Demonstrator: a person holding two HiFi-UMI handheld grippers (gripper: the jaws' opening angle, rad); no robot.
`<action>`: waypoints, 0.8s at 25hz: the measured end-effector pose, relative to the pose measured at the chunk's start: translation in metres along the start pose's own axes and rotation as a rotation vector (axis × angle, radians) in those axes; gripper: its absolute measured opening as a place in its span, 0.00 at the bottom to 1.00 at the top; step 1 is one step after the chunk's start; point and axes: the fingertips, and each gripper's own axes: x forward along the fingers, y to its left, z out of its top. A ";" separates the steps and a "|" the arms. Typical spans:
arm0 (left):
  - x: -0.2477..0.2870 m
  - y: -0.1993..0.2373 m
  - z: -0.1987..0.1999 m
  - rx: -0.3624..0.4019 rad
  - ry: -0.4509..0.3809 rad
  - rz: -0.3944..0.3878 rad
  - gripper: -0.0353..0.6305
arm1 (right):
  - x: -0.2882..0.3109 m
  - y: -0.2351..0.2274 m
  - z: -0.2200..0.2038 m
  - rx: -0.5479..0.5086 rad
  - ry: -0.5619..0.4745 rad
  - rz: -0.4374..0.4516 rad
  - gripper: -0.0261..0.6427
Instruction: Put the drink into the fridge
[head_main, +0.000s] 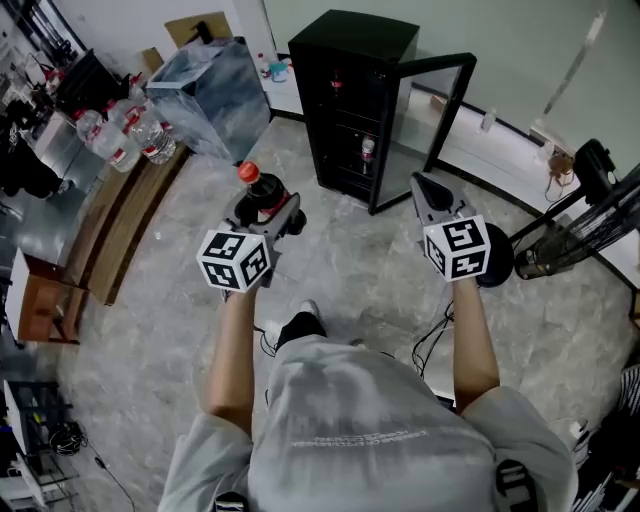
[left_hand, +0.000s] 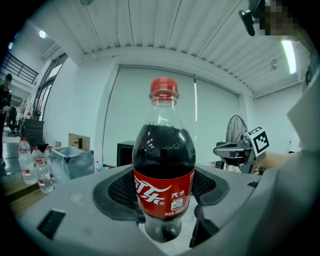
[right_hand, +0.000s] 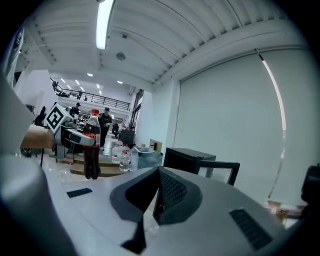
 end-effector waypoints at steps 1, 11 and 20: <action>0.005 0.001 0.000 0.002 0.000 0.002 0.50 | 0.004 -0.004 0.001 -0.006 0.000 0.002 0.04; 0.090 0.053 0.009 0.045 0.005 -0.051 0.50 | 0.086 -0.040 0.009 -0.007 -0.005 -0.022 0.04; 0.195 0.154 0.032 0.081 0.034 -0.151 0.50 | 0.207 -0.085 0.030 0.117 -0.012 -0.129 0.04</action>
